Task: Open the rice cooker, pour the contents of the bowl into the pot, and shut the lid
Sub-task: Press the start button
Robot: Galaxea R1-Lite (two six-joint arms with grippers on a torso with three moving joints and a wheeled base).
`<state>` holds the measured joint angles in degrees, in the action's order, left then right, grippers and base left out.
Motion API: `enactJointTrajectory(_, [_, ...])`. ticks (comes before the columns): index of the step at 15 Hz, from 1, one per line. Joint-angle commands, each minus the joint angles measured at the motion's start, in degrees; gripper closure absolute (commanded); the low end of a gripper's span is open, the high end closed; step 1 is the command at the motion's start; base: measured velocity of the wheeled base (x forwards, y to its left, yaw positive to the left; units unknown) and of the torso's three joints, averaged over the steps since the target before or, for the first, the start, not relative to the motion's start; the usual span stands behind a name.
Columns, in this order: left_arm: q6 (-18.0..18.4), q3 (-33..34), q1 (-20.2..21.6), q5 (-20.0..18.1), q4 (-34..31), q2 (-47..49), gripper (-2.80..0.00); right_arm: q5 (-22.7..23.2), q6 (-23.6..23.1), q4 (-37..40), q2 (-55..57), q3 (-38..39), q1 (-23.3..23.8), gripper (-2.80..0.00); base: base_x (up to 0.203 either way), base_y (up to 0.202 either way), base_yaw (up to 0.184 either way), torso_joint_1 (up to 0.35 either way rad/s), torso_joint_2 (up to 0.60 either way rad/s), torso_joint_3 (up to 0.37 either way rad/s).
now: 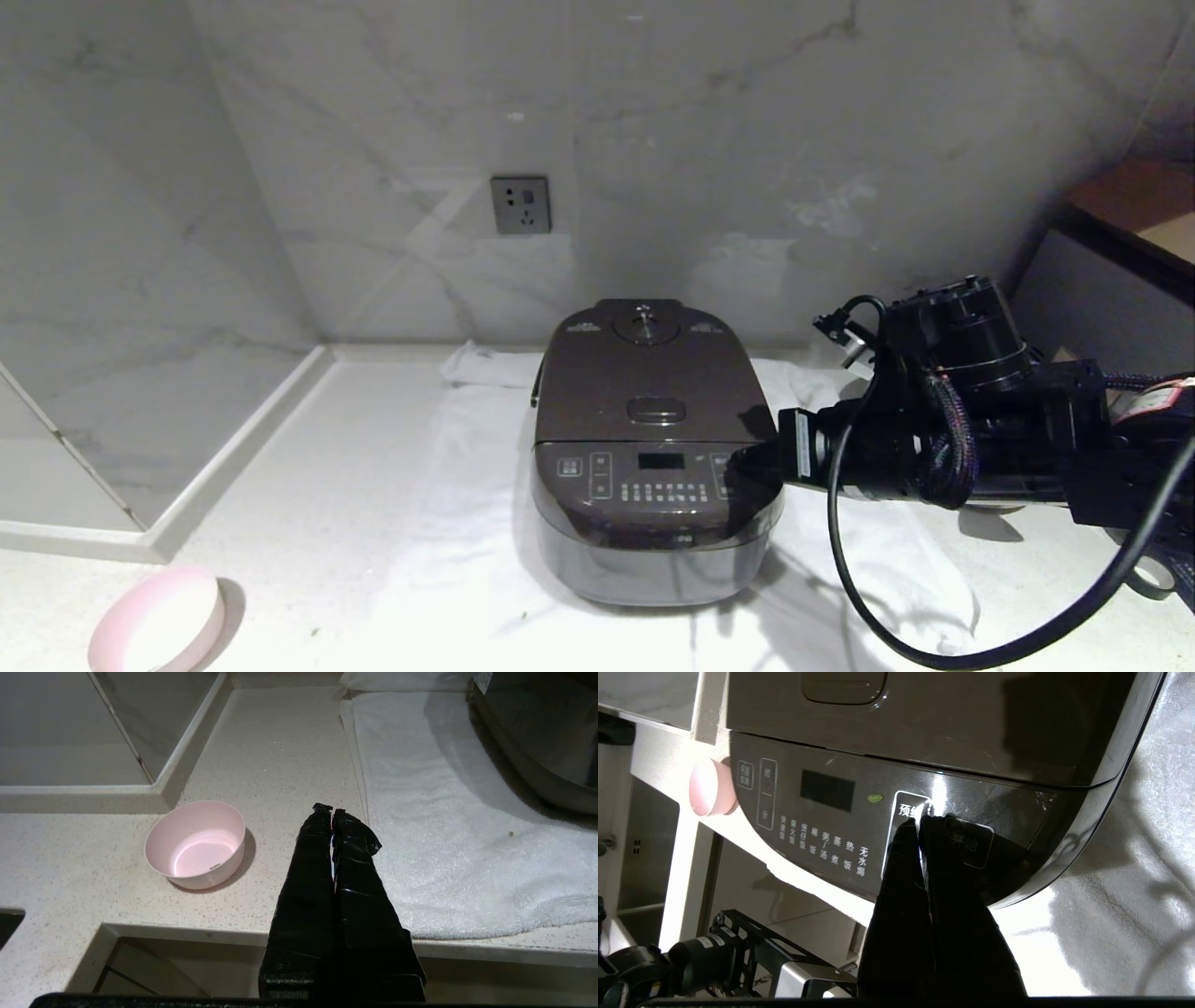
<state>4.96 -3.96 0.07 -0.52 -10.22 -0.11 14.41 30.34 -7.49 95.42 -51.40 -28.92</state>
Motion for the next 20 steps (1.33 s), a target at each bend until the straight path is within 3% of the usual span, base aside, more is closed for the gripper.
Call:
enactJointTrajectory(1, [-0.39,0.01,0.01,-0.01,-0.07,-0.07,0.0,0.09,0.13,-0.07,0.84,0.07,0.38,0.0,0.0,0.0,0.0,0.0,0.0,0.0])
enactJointTrajectory(10, [-0.48,0.01,0.01,0.25,-0.07,-0.07,0.0,0.66,-0.77,-0.15,1.16,1.96,1.5,0.0,0.0,0.0,0.0,0.0,0.0,0.0])
enactJointTrajectory(14, [-0.56,0.02,0.03,0.25,-0.07,-0.15,0.0,0.2,-0.57,-7.97,2.97,5.07,1.58,0.0,0.0,0.0,0.0,0.0,0.0,0.0])
enactJointTrajectory(20, [-0.56,0.01,0.01,0.25,-0.07,-0.15,0.0,0.12,-0.46,-4.99,-1.65,1.17,1.31,0.0,0.0,0.0,0.0,0.0,0.0,0.0])
